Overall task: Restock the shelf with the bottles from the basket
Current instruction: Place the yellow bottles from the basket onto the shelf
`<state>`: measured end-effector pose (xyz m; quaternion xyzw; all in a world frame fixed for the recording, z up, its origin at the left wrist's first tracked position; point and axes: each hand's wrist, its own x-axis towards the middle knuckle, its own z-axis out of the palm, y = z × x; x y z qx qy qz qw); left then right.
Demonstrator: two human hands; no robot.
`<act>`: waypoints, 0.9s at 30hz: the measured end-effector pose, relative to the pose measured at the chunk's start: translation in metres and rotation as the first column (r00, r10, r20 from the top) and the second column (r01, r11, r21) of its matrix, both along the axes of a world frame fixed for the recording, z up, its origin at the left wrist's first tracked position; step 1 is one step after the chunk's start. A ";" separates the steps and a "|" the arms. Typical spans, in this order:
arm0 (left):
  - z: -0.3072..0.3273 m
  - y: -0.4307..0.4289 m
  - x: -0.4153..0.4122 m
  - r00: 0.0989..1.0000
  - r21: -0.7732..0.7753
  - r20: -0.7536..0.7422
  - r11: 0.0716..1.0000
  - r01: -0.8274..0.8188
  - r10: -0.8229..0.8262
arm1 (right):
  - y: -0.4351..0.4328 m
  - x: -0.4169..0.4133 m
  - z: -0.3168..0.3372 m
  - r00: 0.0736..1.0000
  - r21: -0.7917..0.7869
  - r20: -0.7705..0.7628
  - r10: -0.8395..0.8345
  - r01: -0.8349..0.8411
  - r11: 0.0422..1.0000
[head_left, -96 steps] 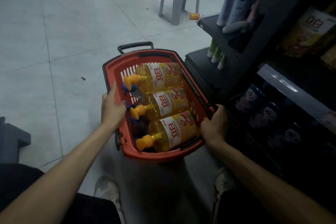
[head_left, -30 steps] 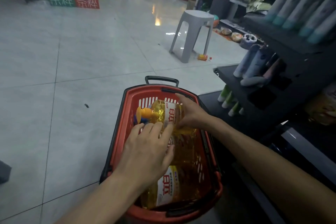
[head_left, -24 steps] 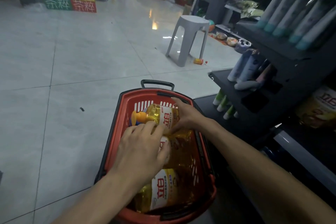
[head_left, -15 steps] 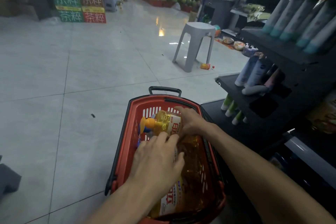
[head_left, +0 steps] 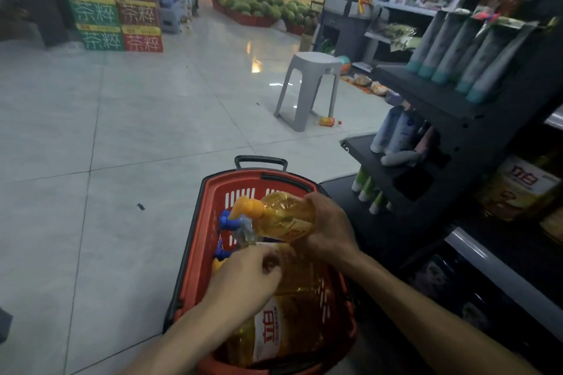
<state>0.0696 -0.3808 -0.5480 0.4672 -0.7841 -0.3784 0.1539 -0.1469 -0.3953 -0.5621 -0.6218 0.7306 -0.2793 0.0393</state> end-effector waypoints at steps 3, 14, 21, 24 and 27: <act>0.006 -0.001 -0.016 0.989 0.100 -0.139 0.995 -0.029 0.043 | 0.036 -0.001 0.030 0.970 -0.030 0.224 -0.096 0.105 0.994; 0.038 0.055 -0.081 0.874 0.228 -0.474 0.943 0.244 -0.112 | 0.166 -0.046 0.088 0.647 0.000 0.761 -0.052 0.080 0.997; 0.036 0.095 -0.131 0.859 0.192 -0.489 0.942 0.276 -0.152 | 0.212 -0.092 0.079 0.659 0.071 0.743 -0.113 0.091 0.993; 0.027 0.110 -0.152 0.841 0.228 -0.521 0.927 0.298 -0.142 | 0.230 -0.109 0.077 0.725 0.072 0.681 -0.107 0.079 0.994; 0.023 0.126 -0.173 0.830 0.160 -0.535 0.945 0.284 -0.159 | 0.245 -0.126 0.070 0.777 0.005 0.618 -0.118 0.147 0.989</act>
